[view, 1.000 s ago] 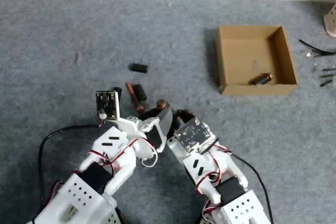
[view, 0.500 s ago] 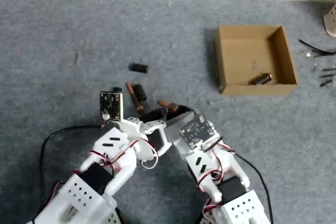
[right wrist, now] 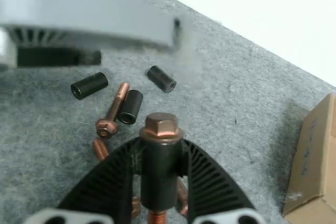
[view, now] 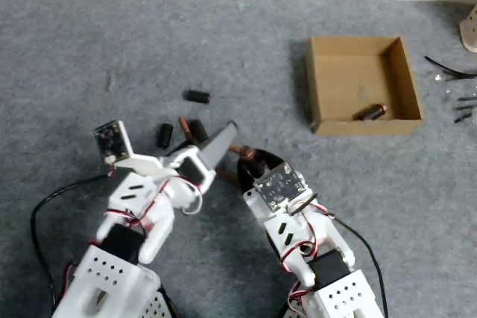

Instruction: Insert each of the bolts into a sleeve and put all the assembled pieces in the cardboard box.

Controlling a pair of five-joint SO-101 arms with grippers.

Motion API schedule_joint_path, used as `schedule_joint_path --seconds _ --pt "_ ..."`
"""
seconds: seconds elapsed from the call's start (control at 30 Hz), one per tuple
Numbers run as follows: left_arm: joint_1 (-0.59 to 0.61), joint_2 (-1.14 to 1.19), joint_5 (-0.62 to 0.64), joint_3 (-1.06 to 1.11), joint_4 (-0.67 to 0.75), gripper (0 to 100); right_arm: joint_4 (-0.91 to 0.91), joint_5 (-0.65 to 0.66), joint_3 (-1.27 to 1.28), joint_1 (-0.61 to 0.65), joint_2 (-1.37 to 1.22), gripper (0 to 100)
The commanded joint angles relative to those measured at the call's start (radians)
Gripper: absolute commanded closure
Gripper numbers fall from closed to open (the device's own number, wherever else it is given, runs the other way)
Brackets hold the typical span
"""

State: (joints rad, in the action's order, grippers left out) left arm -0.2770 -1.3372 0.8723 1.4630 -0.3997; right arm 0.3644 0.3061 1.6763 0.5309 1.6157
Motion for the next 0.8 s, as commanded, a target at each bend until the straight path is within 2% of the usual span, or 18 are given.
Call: schedule_joint_path --seconds 0.0,0.17,0.37,0.43,0.6,0.67,0.77 --pt "0.038 -0.015 -0.103 -0.056 -0.005 70 -0.051 0.011 0.107 -0.022 0.015 99.5" --pt "0.036 -0.015 -0.367 -0.028 -0.003 72 -0.051 0.006 0.102 -0.077 0.015 99.5" --pt "0.038 -0.015 -0.652 -0.024 0.003 100 -0.053 0.005 0.102 -0.104 0.015 99.5" --pt "0.038 -0.015 -0.755 -0.024 -0.005 97 -0.053 0.005 0.104 -0.119 0.015 99.5" --pt "0.082 -0.005 -1.016 -0.022 -0.058 99 -0.053 0.005 0.101 -0.160 0.015 99.5" --pt "0.085 -0.005 -1.042 -0.015 -0.068 99 -0.053 0.005 0.101 -0.166 0.015 99.5" --pt "0.090 -0.013 -1.010 0.001 -0.063 99 -0.053 0.005 0.101 -0.173 0.015 99.5"
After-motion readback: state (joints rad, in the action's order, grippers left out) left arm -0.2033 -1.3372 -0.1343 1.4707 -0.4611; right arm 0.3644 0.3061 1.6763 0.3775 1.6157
